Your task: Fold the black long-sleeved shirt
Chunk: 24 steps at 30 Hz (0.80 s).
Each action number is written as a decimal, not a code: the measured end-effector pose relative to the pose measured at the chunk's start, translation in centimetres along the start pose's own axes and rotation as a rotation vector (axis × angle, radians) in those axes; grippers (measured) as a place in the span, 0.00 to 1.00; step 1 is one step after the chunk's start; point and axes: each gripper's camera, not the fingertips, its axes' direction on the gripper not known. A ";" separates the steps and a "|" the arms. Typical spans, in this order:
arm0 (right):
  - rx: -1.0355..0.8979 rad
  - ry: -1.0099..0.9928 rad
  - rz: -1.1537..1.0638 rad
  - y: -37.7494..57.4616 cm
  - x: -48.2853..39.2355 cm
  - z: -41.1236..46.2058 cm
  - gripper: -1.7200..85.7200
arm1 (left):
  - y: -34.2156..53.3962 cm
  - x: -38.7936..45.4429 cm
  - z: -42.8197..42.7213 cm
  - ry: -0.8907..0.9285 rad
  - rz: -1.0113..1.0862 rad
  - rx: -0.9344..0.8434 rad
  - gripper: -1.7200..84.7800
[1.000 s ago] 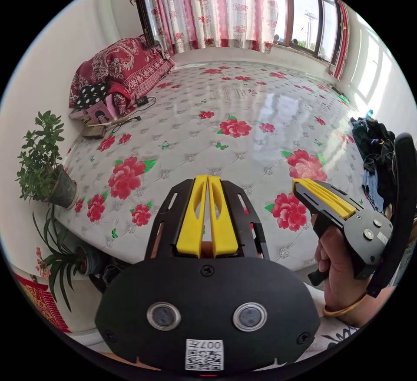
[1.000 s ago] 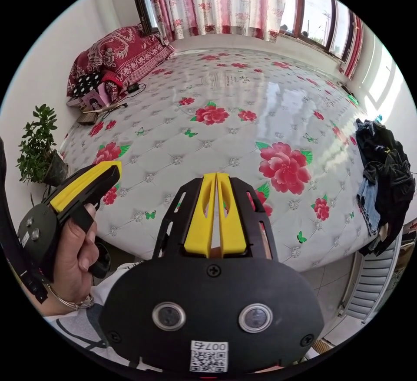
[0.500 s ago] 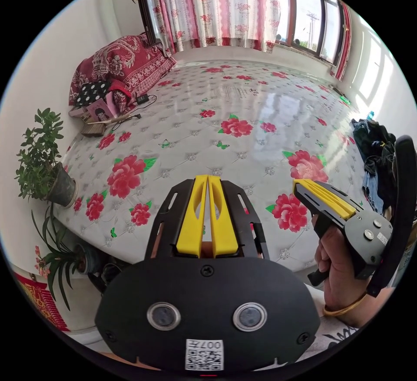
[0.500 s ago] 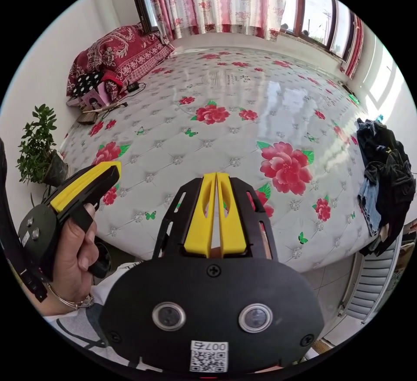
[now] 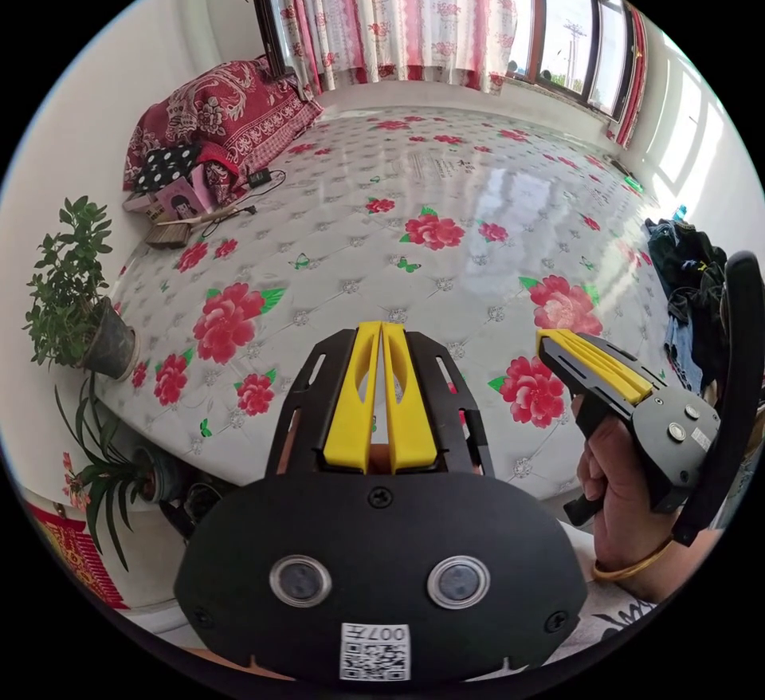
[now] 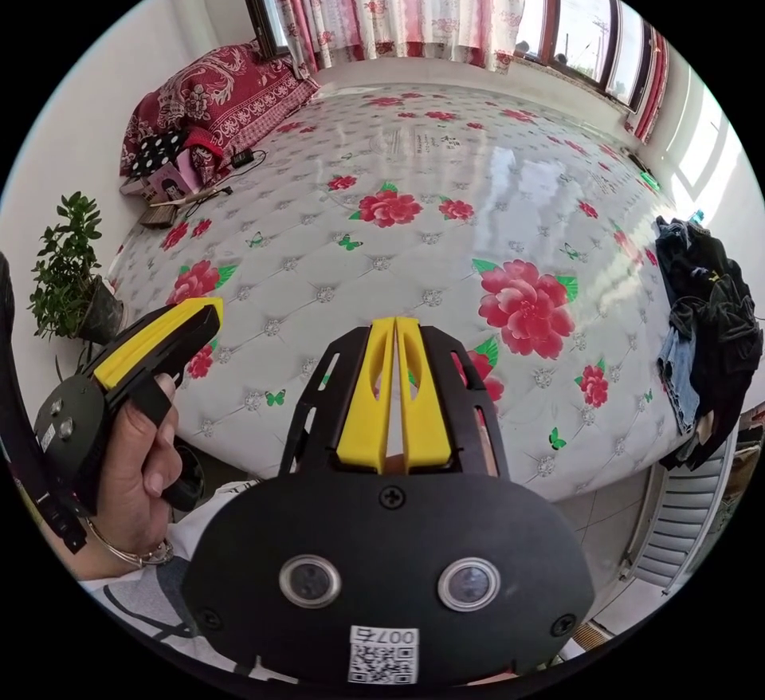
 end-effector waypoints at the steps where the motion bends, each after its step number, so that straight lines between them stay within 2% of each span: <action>1: 0.000 0.000 0.002 0.0 0.1 0.0 0.02 | 0.0 0.0 0.1 0.001 0.000 0.000 0.01; 24: -0.013 0.021 0.027 0.0 1.8 0.1 0.02 | -2.6 -2.6 4.4 0.035 0.024 -0.022 0.01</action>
